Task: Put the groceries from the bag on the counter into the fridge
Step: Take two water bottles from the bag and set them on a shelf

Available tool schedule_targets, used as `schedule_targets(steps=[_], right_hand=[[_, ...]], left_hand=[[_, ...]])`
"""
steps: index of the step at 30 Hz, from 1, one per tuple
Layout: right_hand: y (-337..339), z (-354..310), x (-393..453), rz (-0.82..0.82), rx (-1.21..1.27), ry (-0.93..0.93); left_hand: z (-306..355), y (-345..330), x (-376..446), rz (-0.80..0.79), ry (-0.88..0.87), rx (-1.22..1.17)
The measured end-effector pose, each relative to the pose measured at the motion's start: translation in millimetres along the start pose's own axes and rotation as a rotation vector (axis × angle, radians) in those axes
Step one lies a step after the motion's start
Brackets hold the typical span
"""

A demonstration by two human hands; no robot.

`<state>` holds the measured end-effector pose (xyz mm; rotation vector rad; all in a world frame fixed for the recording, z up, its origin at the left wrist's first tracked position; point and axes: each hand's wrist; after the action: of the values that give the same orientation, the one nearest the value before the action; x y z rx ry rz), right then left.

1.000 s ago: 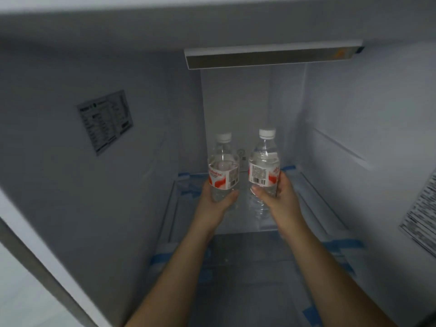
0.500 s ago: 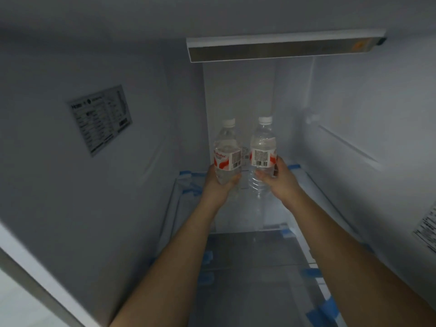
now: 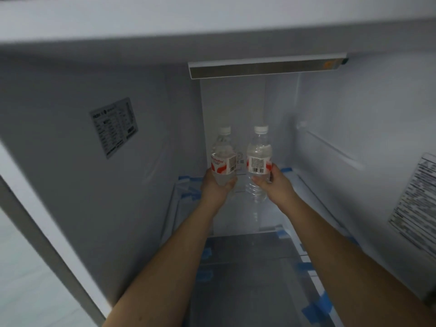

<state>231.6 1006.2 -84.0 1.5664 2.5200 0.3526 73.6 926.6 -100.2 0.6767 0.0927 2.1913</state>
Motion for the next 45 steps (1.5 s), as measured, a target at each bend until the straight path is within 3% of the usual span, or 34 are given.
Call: schedule_targets(steps=[9, 14, 19, 23, 26, 31, 38, 45], right_hand=[[7.3, -7.3, -11.7, -0.057, -0.074, -0.05], [4.4, 1.5, -29.3, -0.017, -0.215, -0.097], [2.1, 1.4, -54.3, 0.025, -0.452, -0.135], [-0.4, -2.1, -69.9, 0.029, -0.61, -0.178], [-7.3, 3.0, -84.7, 0.089, -0.755, -0.165], [-23.6, 13.0, -131.2, 0.312, -1.121, -0.014], [-30.9, 39.4, -205.4, 0.339, -1.179, 0.046], [-21.0, 56.3, -275.4, 0.335, -1.249, -0.006]], left_hand=[[1.6, 7.0, -6.1, -0.008, 0.032, 0.018], [-0.4, 11.1, -31.8, 0.094, 0.159, -0.09], [7.8, 20.6, -64.0, 0.081, 0.224, 0.104], [19.0, 28.5, -84.5, -0.201, 0.152, 0.358], [28.2, 32.1, -109.4, -0.377, 0.002, 0.573], [34.2, 49.6, -145.3, -0.463, -0.221, 0.79], [45.6, 68.0, -187.9, -0.617, -0.389, 0.959], [67.4, 65.8, -229.8, -0.646, -0.537, 0.971]])
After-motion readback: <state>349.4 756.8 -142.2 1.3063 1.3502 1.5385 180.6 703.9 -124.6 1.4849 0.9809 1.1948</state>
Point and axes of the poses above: each hand's wrist, its own x-axis towards the middle knuckle, its own y-axis out of the back of the hand, z = x × y, and after that the axes turned 13 degrees about -y, right-handed
